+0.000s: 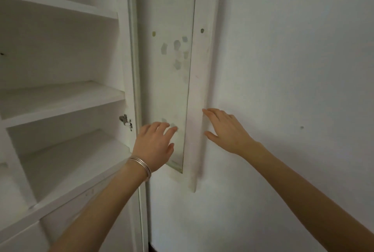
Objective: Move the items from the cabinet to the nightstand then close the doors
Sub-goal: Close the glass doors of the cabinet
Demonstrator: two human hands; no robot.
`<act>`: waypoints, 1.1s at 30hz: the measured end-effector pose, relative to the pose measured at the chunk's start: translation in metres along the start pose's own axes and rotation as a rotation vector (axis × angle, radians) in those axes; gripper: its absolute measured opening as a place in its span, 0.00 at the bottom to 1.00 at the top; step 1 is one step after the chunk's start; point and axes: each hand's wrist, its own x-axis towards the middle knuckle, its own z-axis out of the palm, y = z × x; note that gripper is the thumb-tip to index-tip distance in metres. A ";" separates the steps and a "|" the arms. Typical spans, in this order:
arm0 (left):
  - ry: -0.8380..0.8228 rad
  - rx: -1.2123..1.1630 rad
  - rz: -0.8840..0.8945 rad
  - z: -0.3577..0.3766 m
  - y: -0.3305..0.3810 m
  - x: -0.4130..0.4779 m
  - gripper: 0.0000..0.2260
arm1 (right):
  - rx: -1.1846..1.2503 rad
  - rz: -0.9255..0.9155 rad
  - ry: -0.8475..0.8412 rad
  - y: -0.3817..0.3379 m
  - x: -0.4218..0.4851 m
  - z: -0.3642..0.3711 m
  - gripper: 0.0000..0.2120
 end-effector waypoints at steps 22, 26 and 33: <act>-0.132 0.128 -0.160 0.002 -0.012 -0.011 0.21 | 0.451 -0.028 0.121 0.028 0.029 0.043 0.35; -0.134 0.181 -0.150 -0.007 -0.025 -0.023 0.19 | 0.538 -0.016 0.167 0.019 0.026 0.047 0.36; -0.138 0.182 -0.139 -0.027 -0.044 -0.045 0.23 | 0.545 -0.036 0.221 -0.017 0.017 0.041 0.35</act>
